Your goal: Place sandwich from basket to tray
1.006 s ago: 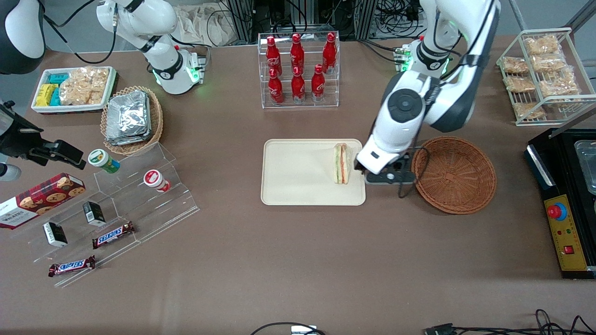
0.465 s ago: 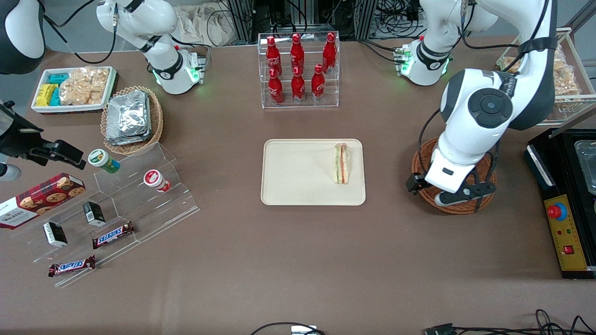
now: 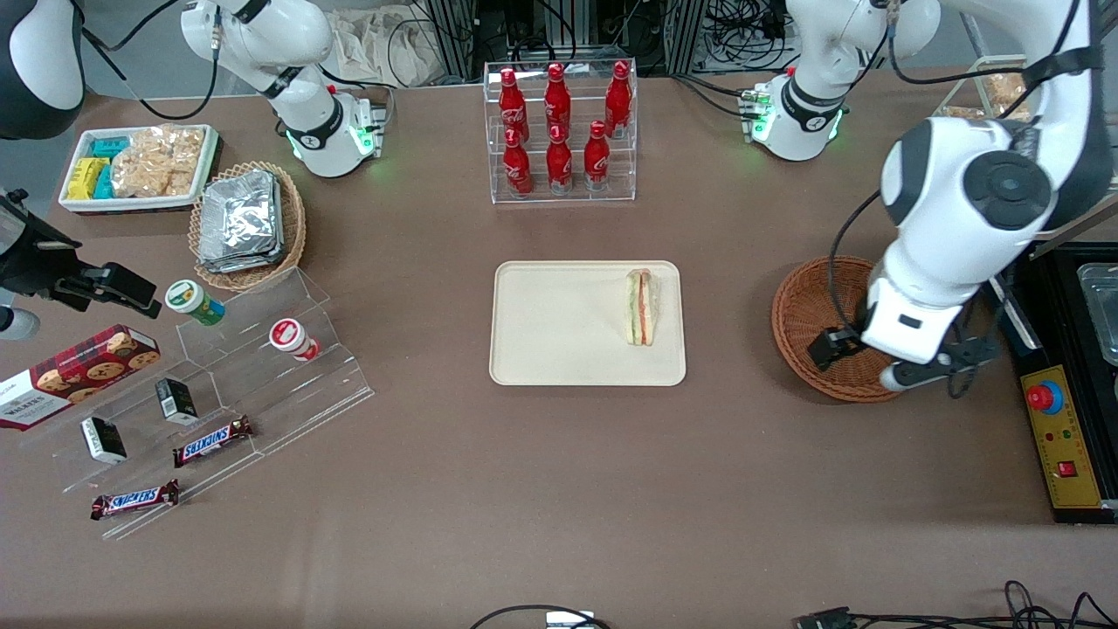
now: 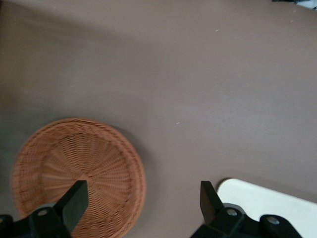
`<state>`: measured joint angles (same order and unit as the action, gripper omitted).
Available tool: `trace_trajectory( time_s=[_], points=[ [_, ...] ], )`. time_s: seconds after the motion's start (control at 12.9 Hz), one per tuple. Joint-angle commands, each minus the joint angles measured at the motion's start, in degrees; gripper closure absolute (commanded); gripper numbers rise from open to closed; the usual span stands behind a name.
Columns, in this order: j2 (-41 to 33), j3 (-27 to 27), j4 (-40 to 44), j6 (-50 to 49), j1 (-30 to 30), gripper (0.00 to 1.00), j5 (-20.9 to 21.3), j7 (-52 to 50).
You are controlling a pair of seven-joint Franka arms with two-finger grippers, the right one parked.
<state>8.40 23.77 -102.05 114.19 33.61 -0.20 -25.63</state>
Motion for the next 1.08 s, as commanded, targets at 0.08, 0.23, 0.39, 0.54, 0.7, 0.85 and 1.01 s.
trace_trajectory(
  time_s=[0.08,0.23,0.39,0.54,0.7,0.85,1.01],
  points=[
    [-2.07,-4.15,3.78,-8.53,-7.13,0.00,-0.95,8.55],
    [-3.21,-9.07,5.01,-11.17,-13.19,0.00,-0.94,11.81],
    [-4.88,-13.30,5.02,-13.02,-18.64,0.00,-0.95,16.46],
    [-6.81,-16.99,5.02,-15.04,-23.31,0.00,-0.95,20.42],
    [-8.31,-20.50,5.02,-16.10,-27.26,0.00,-0.51,21.58],
    [-9.36,-24.46,5.02,-16.37,-31.22,0.00,-0.16,24.11],
    [-11.03,-25.18,5.11,-18.46,-32.20,0.00,-0.24,25.71]
  ],
)
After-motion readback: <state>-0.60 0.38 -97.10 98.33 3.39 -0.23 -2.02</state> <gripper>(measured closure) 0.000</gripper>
